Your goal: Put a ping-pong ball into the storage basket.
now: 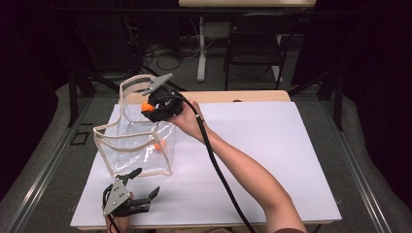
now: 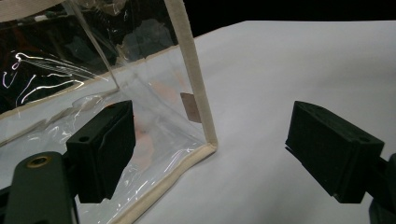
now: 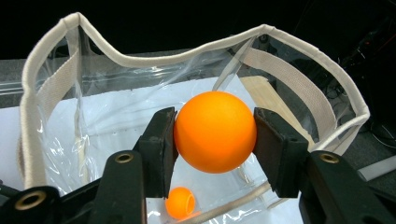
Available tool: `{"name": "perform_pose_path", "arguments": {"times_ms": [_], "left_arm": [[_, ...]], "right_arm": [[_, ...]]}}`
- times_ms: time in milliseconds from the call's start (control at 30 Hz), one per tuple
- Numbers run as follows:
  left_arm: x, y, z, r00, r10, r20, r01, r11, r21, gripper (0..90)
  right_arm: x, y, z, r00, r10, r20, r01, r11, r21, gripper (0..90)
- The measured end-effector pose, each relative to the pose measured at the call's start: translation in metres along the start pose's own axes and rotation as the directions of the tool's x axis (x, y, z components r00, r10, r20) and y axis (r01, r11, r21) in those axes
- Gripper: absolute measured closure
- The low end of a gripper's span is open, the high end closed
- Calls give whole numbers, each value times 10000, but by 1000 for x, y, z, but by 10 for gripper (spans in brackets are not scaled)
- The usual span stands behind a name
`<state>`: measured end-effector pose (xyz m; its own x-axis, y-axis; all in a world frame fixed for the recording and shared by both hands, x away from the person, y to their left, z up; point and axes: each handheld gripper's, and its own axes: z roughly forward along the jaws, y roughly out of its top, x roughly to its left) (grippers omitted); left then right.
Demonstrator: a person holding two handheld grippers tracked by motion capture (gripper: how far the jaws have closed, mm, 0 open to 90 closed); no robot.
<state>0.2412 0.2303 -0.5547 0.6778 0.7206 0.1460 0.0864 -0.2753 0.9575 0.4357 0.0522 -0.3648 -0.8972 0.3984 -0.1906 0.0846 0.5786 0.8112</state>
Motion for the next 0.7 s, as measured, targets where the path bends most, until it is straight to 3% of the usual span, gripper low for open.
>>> {"name": "perform_pose_path", "arguments": {"times_ms": [700], "left_arm": [[0,0,1,10000,13,31,-13,10000,-9,157]], "right_arm": [[5,-1,15,9999,-71,119,66,9989,472,505]]}}
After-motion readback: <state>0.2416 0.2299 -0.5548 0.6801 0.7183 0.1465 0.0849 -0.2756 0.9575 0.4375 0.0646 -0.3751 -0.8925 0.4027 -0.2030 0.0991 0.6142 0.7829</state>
